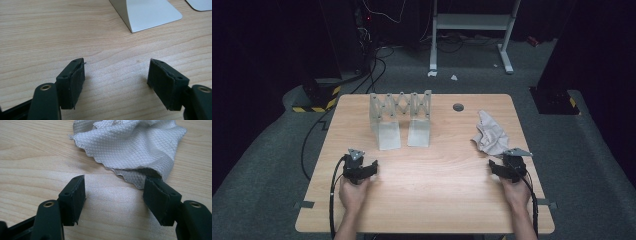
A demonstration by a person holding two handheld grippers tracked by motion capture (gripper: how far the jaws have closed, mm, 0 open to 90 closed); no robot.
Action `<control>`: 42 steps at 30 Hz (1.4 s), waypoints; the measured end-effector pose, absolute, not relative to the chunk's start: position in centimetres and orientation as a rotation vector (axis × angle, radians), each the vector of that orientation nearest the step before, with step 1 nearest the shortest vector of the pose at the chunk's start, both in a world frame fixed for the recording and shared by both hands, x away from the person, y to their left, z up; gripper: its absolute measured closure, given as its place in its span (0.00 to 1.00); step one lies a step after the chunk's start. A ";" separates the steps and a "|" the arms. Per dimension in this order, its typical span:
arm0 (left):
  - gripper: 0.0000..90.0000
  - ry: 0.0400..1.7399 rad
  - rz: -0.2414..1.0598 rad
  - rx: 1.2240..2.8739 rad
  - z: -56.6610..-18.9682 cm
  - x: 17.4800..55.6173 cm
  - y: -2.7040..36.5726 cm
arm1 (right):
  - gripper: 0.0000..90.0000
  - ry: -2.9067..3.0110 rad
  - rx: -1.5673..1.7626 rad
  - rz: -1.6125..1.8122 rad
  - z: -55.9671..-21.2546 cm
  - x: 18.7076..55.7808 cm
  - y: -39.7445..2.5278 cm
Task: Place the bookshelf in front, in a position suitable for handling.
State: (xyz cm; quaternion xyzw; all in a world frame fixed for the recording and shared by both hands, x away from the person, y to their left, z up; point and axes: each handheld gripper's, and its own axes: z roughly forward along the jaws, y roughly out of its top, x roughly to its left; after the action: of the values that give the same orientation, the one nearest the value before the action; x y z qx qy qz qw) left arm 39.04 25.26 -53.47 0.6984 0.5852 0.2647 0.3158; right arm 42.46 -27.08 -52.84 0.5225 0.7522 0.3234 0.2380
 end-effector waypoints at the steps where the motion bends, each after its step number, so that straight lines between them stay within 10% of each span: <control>1: 0.33 1.541 0.697 1.839 -53.5 39.0 25.3 | 0.38 2.061 1.431 0.886 -52.8 42.5 -27.1; 42: 0.36 1.583 0.657 1.773 -52.2 39.9 25.1 | 0.61 2.122 1.331 1.031 -51.5 42.5 -24.3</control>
State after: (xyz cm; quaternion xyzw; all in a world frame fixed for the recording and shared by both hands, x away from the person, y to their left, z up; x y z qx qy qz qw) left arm 39.93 25.12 -52.16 0.6783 0.6057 0.2513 0.3315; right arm 42.55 -24.33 -51.47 0.4800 0.7651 0.3718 0.2146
